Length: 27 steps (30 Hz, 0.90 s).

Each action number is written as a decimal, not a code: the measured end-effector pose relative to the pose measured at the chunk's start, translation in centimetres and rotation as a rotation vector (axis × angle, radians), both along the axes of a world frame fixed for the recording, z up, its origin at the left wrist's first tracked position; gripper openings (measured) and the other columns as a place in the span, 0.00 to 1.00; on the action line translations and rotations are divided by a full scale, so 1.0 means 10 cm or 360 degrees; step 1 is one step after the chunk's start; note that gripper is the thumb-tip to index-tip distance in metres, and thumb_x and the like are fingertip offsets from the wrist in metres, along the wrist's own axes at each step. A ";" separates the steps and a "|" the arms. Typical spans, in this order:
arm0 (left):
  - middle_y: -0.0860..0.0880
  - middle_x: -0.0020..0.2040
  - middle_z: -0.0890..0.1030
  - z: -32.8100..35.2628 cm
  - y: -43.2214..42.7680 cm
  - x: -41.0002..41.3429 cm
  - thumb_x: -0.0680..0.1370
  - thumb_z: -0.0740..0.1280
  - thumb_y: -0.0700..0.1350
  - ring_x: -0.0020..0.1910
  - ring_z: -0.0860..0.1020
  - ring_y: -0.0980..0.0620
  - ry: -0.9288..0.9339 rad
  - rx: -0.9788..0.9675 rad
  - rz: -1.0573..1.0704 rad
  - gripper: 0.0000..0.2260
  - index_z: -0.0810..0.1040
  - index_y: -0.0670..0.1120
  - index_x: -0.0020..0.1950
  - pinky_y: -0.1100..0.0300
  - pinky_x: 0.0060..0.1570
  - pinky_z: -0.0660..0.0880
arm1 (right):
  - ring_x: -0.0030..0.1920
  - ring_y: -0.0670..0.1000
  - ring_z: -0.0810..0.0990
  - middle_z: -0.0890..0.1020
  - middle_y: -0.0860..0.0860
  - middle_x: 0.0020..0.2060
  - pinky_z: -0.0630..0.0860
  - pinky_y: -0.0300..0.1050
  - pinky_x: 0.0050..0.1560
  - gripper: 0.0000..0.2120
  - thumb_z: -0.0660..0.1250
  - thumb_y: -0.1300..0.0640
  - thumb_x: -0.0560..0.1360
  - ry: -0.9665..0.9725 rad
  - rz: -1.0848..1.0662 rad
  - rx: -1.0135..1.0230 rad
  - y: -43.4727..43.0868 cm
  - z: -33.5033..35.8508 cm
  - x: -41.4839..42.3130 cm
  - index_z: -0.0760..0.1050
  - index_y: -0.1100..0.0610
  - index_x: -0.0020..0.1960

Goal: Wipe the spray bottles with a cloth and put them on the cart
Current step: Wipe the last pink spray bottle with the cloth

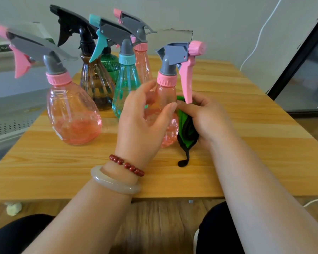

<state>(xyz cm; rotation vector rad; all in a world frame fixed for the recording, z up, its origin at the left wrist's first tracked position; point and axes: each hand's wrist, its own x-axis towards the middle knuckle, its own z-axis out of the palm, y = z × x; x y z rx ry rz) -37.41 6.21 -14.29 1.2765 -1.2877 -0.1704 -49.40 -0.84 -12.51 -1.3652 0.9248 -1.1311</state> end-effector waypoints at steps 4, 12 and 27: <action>0.60 0.52 0.76 0.02 0.01 -0.04 0.78 0.72 0.43 0.52 0.76 0.69 0.0097 -0.0030 -0.0083 0.15 0.73 0.47 0.62 0.75 0.50 0.72 | 0.37 0.50 0.84 0.85 0.51 0.37 0.80 0.44 0.38 0.09 0.68 0.67 0.76 -0.0504 0.0026 0.0015 0.04 0.13 0.01 0.80 0.54 0.46; 0.59 0.52 0.78 0.02 0.03 -0.02 0.79 0.69 0.45 0.51 0.78 0.64 0.0082 0.0007 -0.0077 0.15 0.74 0.46 0.65 0.70 0.50 0.75 | 0.43 0.51 0.85 0.85 0.47 0.39 0.81 0.51 0.49 0.11 0.73 0.64 0.73 0.0319 -0.0088 -0.0181 -0.07 -0.01 -0.03 0.82 0.47 0.40; 0.52 0.53 0.78 0.02 0.02 -0.03 0.80 0.68 0.44 0.47 0.75 0.69 0.0027 0.0082 -0.0118 0.16 0.77 0.40 0.67 0.74 0.48 0.72 | 0.45 0.52 0.85 0.86 0.49 0.42 0.81 0.55 0.54 0.09 0.72 0.64 0.74 0.0128 -0.0156 -0.0108 0.02 0.06 -0.03 0.82 0.49 0.44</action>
